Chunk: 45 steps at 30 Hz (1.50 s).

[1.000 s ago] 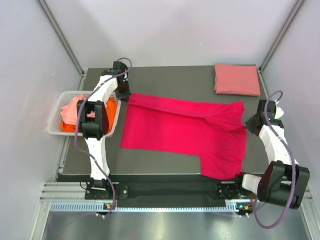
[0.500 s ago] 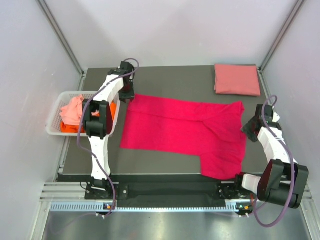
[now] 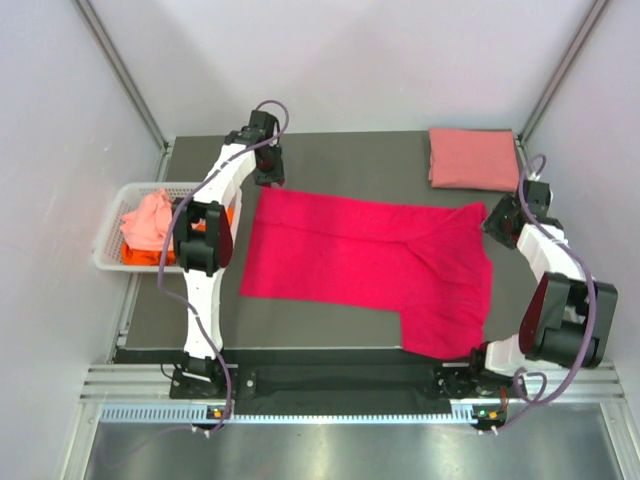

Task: Fold and stack the t-shirts
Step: Fold the tshirt

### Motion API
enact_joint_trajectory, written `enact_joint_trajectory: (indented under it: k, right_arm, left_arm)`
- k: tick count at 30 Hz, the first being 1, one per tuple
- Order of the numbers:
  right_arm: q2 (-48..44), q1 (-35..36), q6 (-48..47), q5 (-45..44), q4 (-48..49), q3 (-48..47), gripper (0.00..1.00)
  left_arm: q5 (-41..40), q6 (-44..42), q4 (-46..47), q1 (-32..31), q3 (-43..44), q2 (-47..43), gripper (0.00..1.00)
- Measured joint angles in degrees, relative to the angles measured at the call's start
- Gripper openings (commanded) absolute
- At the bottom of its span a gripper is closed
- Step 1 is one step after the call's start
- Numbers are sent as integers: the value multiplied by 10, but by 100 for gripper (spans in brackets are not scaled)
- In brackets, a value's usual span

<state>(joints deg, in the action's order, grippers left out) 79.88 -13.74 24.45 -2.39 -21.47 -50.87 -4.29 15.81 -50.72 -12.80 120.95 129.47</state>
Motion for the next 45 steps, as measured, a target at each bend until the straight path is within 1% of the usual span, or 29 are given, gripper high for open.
enact_joint_trajectory:
  k: [5, 8, 12, 17, 20, 24, 29, 37, 45]
  right_arm:
    - [85, -3, -37, 53, 53, -63, 45]
    - [134, -10, -54, 82, 86, -87, 43]
    - [182, -25, -68, 117, 116, -100, 42]
    - [241, -32, -85, 146, 130, -129, 42]
    - [261, -33, -92, 156, 137, -133, 36]
    - [270, -37, -96, 166, 149, -133, 0]
    - [266, -39, -83, 139, 167, -120, 0]
    - [197, -47, -23, 50, 189, -26, 0]
    - [169, -49, 42, 37, 207, 6, 0]
  left_arm:
    - [80, 22, 65, 0, -34, 17, 39]
    - [108, 32, 90, -1, -38, 42, 39]
    - [125, 48, 113, -1, -37, 77, 39]
    - [129, 59, 130, 0, -35, 81, 39]
    - [126, 62, 130, 0, -33, 83, 38]
    - [118, 66, 130, 0, -33, 83, 38]
    - [107, 71, 130, -1, -33, 83, 38]
    - [95, 104, 133, 0, -38, 83, 39]
    - [85, 134, 136, 0, -42, 80, 39]
